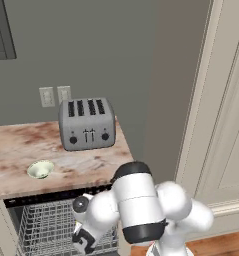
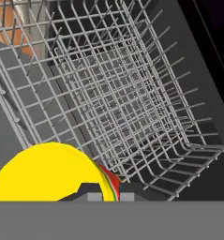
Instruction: Pick up the cup and bowl from the counter, place them in the dishwasher, and close the dishwasher door.
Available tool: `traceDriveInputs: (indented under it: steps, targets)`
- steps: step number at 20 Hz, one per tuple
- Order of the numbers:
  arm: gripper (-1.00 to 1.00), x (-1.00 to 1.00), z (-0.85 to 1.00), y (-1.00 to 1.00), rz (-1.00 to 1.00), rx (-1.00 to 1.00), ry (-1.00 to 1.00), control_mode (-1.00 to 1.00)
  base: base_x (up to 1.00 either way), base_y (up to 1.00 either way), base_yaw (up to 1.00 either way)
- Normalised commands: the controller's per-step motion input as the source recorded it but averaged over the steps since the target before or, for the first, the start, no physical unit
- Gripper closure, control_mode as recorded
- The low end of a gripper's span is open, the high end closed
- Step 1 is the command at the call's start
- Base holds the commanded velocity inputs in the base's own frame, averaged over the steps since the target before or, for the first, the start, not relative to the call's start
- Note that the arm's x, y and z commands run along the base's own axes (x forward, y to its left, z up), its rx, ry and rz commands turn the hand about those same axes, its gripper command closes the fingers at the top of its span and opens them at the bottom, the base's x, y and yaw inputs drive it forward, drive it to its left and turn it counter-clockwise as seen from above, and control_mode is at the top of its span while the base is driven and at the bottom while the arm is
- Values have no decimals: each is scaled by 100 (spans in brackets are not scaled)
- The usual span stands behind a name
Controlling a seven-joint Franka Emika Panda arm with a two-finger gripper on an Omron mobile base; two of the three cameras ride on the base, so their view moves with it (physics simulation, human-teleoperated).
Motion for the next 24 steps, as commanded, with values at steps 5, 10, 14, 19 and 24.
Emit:
traceDriveInputs:
  steps: [5,10,14,19,24]
  targets:
    - [100,0,-24,4,0,-1,-2,-100,0,0,0]
    - [100,1,-21,0,0,0,-2,-100,0,0,0]
    - [100,2,-3,0,0,4,-2,-100,0,0,0]
    - [100,18,0,0,1,18,0,-100,0,0,0]
    - [100,23,0,0,1,15,0,-100,0,0,0]
